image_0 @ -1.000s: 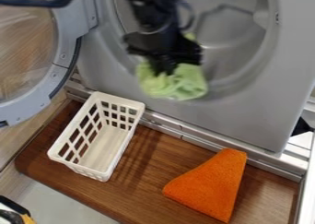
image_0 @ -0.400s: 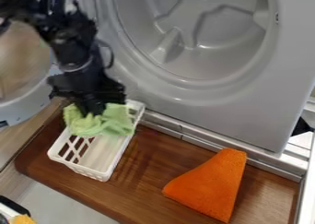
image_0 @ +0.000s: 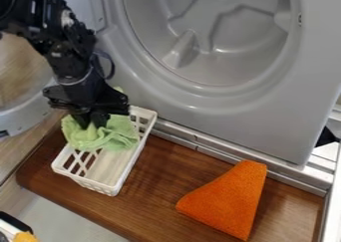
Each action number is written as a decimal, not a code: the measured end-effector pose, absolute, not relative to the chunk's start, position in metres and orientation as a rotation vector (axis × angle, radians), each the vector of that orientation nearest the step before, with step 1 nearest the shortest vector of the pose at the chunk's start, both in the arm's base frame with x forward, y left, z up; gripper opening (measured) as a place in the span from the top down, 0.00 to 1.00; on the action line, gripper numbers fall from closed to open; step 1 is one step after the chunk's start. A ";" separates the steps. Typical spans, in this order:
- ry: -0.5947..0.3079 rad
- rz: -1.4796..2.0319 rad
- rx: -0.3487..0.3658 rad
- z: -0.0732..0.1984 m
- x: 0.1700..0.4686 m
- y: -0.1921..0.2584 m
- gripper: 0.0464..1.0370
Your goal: Take the green cloth from the washing machine and put it in the basket.
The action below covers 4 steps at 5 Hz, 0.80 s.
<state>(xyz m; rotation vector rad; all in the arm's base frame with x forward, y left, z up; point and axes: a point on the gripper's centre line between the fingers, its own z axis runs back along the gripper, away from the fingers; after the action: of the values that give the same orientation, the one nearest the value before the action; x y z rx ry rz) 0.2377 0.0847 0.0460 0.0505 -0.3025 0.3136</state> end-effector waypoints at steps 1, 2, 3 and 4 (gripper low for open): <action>-0.285 0.314 0.045 0.045 0.237 0.080 0.44; -0.267 0.313 0.028 0.049 0.239 0.077 0.14; -0.235 0.311 0.045 0.052 0.237 0.076 0.02; -0.216 0.337 0.052 0.052 0.234 0.077 0.03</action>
<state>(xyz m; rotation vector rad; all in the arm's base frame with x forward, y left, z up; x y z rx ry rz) 0.2338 0.0771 0.0516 0.0524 -0.2156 0.3372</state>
